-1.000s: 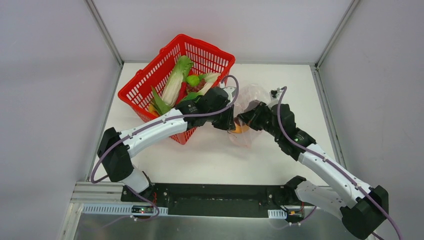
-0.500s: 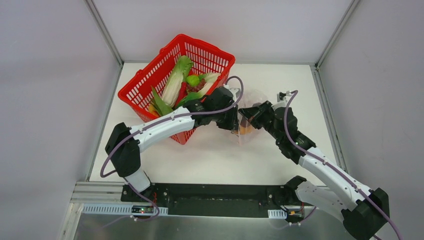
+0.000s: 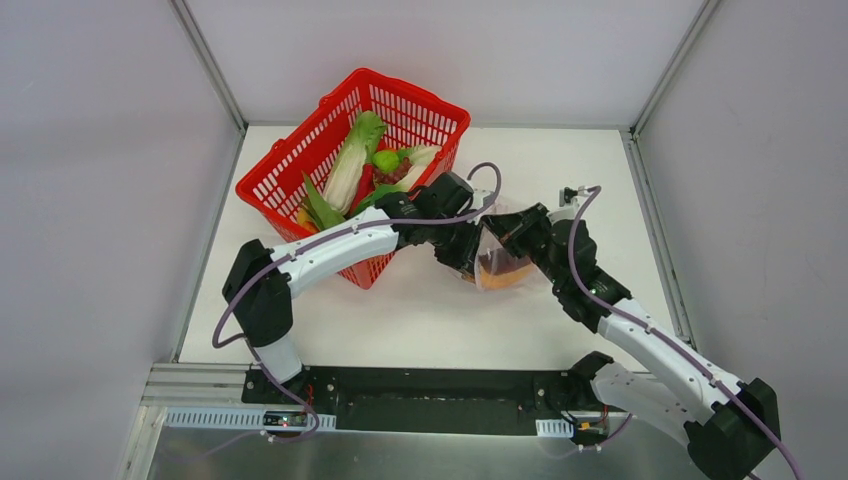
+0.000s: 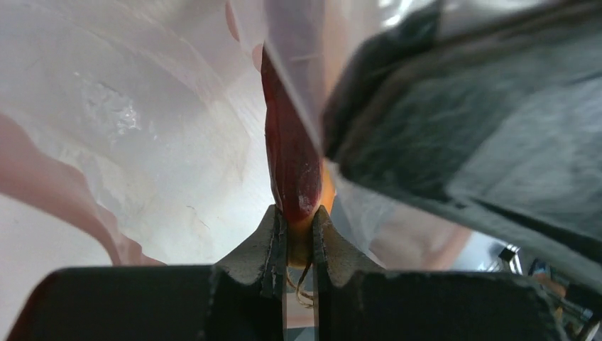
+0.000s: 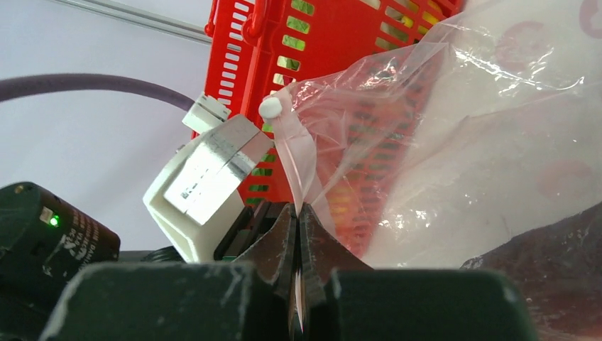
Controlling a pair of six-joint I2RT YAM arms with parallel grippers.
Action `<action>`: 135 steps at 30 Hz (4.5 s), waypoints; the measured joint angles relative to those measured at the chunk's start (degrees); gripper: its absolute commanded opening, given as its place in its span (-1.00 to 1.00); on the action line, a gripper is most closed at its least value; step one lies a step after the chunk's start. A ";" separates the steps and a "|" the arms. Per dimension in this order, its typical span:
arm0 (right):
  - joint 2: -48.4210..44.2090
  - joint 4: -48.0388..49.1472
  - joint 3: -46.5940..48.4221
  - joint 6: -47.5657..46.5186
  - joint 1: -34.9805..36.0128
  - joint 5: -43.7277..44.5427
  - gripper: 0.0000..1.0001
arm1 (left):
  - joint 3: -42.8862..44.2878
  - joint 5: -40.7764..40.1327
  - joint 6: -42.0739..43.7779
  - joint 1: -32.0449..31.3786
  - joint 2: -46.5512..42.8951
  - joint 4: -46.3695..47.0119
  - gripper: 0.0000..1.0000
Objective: Place the food in the zip-top bag and seal the zipper
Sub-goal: Place the fake food in the zipper food storage bag, then pick up the fake vegetable from the bin, then place the fake vegetable in the zipper food storage bag.
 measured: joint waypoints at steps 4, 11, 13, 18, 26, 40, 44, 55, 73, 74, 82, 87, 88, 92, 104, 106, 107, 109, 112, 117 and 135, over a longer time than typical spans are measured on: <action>-2.25 -0.11 -1.38 -2.73 -0.02 0.02 -1.00 | 1.44 4.50 2.62 0.02 1.31 -0.76 -1.00; -5.77 -1.40 -2.25 -6.03 -0.42 0.22 -1.00 | 3.58 9.42 4.81 0.00 4.55 -1.31 -0.60; -5.95 -1.36 -2.43 -6.05 -0.55 0.33 -1.00 | 3.58 9.49 4.76 0.02 4.61 -1.29 -0.44; -6.60 -1.70 -2.64 -5.99 -0.76 1.73 -1.00 | 3.19 9.29 4.83 0.07 4.57 -0.55 0.10; -6.64 -3.43 -2.95 -5.97 -0.72 2.56 -1.00 | -1.16 8.74 4.72 0.02 1.38 4.04 0.39; -6.21 -4.24 -3.32 -7.54 -0.68 2.51 -1.00 | -2.38 -3.52 8.74 1.68 -16.13 3.56 0.79; -6.56 -4.26 -3.32 -8.74 -0.68 2.36 -1.00 | -6.34 -12.04 10.49 5.53 -23.41 2.71 0.98; -8.52 -4.39 -3.34 -11.41 -0.68 2.56 -1.00 | -10.14 -22.53 13.49 19.67 -30.01 0.48 0.98; -6.58 -5.16 -3.34 -11.61 -0.68 0.92 -1.00 | -3.65 -10.08 18.91 30.80 -12.31 -2.40 0.78; -6.58 -5.16 -3.34 -11.61 -0.68 0.90 -1.00 | -4.28 -8.41 19.08 30.80 -12.15 -1.79 0.73; -6.60 -5.18 -3.34 -11.65 -0.68 0.96 -1.00 | -9.03 -3.58 19.26 31.52 -11.72 0.63 0.06; -6.60 -5.18 -3.34 -11.65 -0.68 1.01 -1.00 | -10.23 -2.97 19.91 31.50 -11.89 -0.52 -0.65; -6.60 -5.18 -3.34 -11.65 -0.68 1.01 -1.00 | -10.32 -2.99 20.20 31.50 -12.17 -0.61 -0.73; -6.60 -5.18 -3.34 -11.65 -0.68 1.01 -1.00 | -12.24 -3.37 20.55 31.50 -15.28 -0.68 -1.00; -6.60 -5.18 -3.34 -11.65 -0.68 1.07 -1.00 | -13.81 -11.19 20.65 31.50 -30.08 -0.66 -1.00; -6.60 -5.20 -3.34 -11.65 -0.68 1.07 -1.00 | -13.77 -12.02 20.70 31.52 -31.87 -0.96 -1.00; -6.60 -5.18 -3.34 -11.65 -0.68 1.07 -1.00 | -13.66 -12.15 20.72 31.52 -32.61 -1.29 -1.00; -6.64 -5.18 -3.34 -11.67 -0.68 1.07 -1.00 | -13.05 -12.13 20.76 31.52 -33.62 -2.49 -1.00; -6.69 -5.18 -3.34 -11.82 -0.68 1.05 -1.00 | -12.22 -11.72 20.74 31.52 -34.84 -3.74 -1.00; -6.71 -5.18 -3.34 -11.85 -0.68 1.05 -1.00 | -10.75 -7.74 20.68 31.52 -36.85 -5.09 -1.00; -7.37 -5.07 -3.34 -11.80 -0.68 2.32 -1.00 | -0.26 11.87 19.10 18.08 -30.27 -17.81 -1.00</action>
